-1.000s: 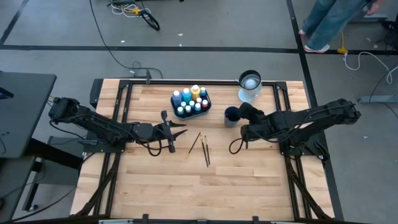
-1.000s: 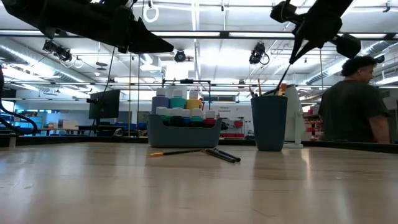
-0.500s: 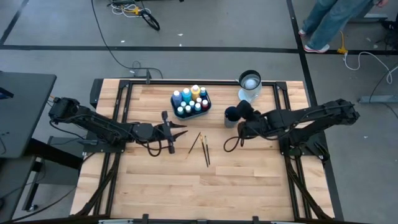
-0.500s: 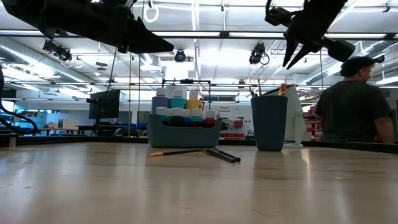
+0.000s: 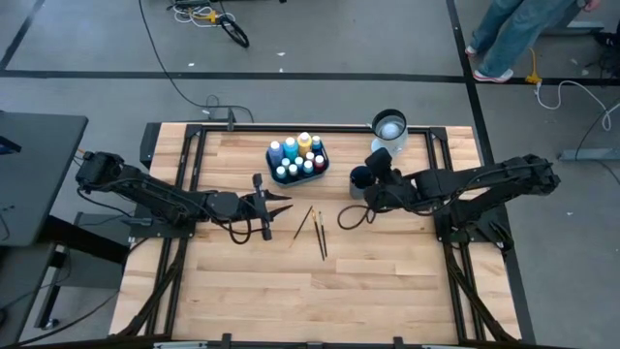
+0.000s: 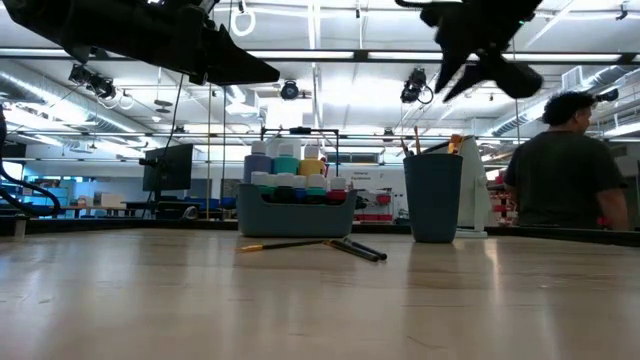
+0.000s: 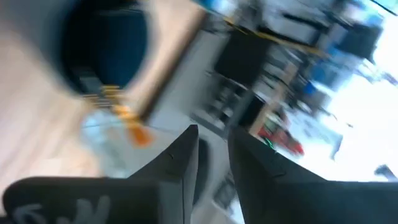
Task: Pick & Place Paint Supplies
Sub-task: Put the gold paint brush into the blue cup
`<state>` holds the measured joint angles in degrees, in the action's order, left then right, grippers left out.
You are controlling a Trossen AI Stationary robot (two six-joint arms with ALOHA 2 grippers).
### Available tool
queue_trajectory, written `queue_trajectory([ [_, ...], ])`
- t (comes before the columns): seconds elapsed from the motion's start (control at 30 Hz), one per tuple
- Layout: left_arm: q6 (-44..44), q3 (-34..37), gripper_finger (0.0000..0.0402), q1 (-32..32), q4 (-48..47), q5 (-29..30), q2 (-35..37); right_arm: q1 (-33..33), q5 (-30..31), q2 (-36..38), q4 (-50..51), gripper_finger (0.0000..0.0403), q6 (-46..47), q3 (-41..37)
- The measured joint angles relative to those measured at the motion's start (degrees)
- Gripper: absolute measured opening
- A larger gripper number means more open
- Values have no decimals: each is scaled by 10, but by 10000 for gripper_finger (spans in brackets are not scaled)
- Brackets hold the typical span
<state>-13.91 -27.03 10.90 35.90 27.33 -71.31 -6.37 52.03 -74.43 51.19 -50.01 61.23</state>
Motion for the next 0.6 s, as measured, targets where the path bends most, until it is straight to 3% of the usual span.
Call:
queue_trajectory([
  [0.1, 0, 0, 100, 0, 0, 0, 0, -1, 64, 0, -60, 93, -3, 0],
  [0.17, 0, 0, 100, 0, 0, 0, 0, 0, 69, 0, -95, 90, -3, 0],
  [0.37, 1, 0, 100, 0, 0, 0, 0, -1, 21, 0, -210, 76, 7, 0],
  [0.6, 18, 0, 100, 0, 0, 0, 0, -1, -51, 0, -337, 73, 133, 0],
])
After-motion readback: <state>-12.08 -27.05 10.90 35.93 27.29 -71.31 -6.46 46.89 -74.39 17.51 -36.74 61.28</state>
